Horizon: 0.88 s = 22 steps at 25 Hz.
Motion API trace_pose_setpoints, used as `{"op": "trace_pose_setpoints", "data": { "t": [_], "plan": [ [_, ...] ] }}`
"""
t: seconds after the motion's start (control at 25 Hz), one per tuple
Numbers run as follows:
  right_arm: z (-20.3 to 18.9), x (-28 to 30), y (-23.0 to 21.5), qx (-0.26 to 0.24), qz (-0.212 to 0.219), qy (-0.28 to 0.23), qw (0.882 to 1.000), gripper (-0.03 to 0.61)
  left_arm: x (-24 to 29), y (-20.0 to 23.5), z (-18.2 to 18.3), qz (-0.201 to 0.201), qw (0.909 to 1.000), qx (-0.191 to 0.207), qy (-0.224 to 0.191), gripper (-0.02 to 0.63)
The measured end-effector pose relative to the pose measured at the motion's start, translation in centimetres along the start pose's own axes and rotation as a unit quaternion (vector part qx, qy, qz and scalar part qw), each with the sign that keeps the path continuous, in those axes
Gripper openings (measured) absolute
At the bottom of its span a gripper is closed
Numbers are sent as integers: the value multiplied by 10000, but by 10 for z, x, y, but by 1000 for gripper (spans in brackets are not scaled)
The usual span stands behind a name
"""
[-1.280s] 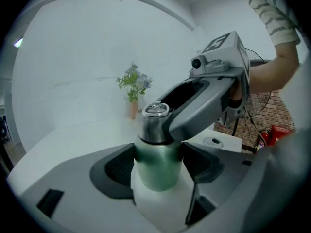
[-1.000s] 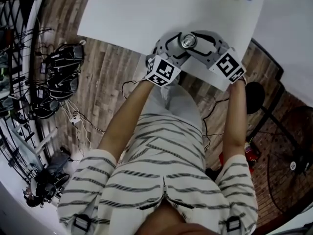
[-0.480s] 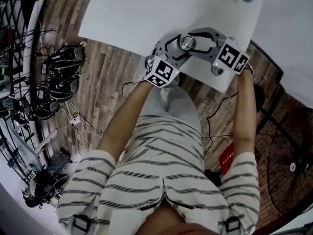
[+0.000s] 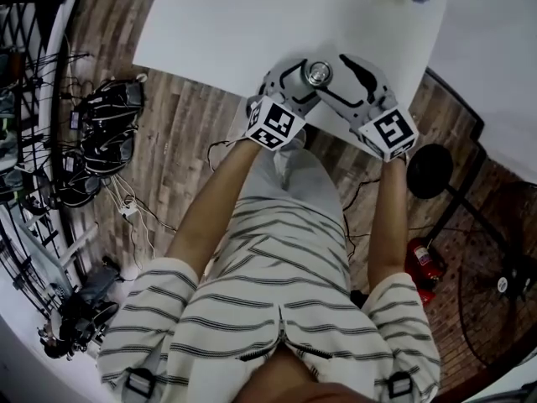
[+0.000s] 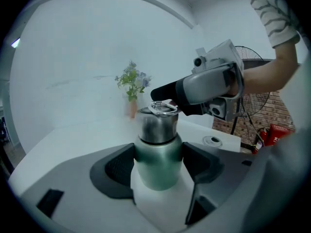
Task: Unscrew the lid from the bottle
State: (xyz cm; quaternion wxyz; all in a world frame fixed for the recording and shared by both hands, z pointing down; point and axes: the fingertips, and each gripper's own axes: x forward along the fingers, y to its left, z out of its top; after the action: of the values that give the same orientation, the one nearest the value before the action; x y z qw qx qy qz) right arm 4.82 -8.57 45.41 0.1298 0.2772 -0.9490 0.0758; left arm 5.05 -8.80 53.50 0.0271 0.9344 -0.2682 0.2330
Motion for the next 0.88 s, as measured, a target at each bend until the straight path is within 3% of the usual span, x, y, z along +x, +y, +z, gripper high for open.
{"op": "trace_pose_setpoints", "data": {
  "t": [0.2, 0.4, 0.88],
  "plan": [
    [-12, 6, 6, 518, -1268, 7, 9906, 298, 0, -1, -1, 28, 10000, -13, -3, 310],
    [-12, 11, 9, 639, -2044, -32, 9768, 280, 0, -1, 0, 48, 10000, -16, -2, 310],
    [-20, 16, 3, 543, -2166, 103, 9747, 249, 0, 0, -1, 72, 10000, -41, -21, 310]
  ]
}}
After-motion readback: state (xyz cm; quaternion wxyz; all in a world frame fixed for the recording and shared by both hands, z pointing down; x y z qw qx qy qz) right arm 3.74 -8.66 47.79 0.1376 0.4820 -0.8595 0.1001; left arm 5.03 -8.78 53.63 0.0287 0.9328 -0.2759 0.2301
